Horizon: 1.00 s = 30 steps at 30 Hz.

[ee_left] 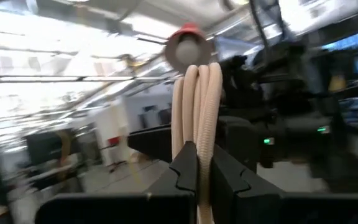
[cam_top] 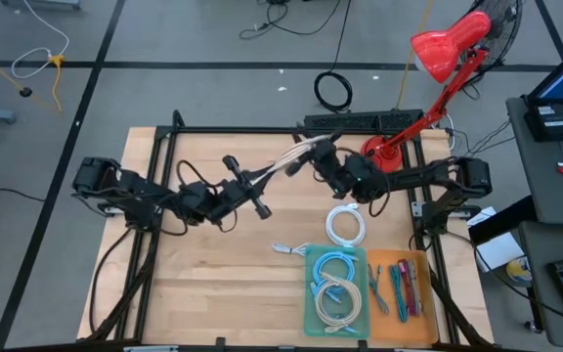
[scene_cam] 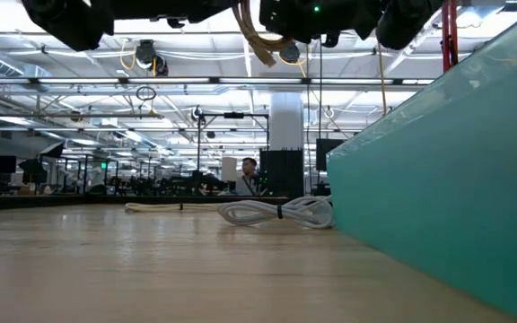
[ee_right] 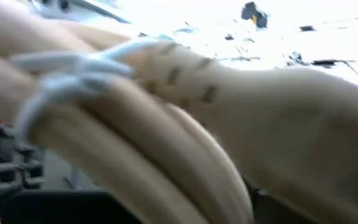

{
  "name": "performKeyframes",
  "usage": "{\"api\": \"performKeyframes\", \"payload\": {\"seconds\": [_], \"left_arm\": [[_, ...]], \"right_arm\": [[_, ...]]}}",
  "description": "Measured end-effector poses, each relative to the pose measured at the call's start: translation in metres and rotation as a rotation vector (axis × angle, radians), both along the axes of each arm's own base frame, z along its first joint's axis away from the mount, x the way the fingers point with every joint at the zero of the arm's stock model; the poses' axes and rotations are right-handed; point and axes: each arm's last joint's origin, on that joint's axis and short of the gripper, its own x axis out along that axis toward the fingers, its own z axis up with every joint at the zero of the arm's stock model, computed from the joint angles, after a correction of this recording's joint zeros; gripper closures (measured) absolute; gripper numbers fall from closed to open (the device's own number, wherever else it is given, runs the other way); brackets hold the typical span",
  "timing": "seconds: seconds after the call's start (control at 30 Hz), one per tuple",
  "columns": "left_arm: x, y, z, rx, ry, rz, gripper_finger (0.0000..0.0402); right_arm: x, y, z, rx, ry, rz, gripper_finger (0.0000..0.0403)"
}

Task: Pick & Place USB Port
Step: Put the brown charger cable into the blue bin

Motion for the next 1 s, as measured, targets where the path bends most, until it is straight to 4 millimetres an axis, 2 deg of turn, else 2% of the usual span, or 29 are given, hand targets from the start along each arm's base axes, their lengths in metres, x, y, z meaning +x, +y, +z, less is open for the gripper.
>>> {"api": "performKeyframes", "payload": {"seconds": [0.17,0.4,0.67,1.0], "left_arm": [[0.012,0.007,0.008,-0.007,-0.027,0.186,0.0392],[0.019,0.021,0.012,-0.081,-0.025,0.310,0.0392],[0.018,0.028,0.011,-0.116,-0.029,0.381,0.0392],[0.017,0.029,0.011,-0.112,0.001,0.445,0.0392]], "right_arm": [[0.013,-0.007,-0.004,0.045,0.047,-0.054,0.0332],[0.023,-0.009,-0.020,0.064,0.096,-0.114,0.0309],[0.023,-0.008,-0.019,0.061,0.092,-0.111,0.0259],[0.026,-0.003,-0.022,0.054,0.119,-0.064,0.0218]]}}
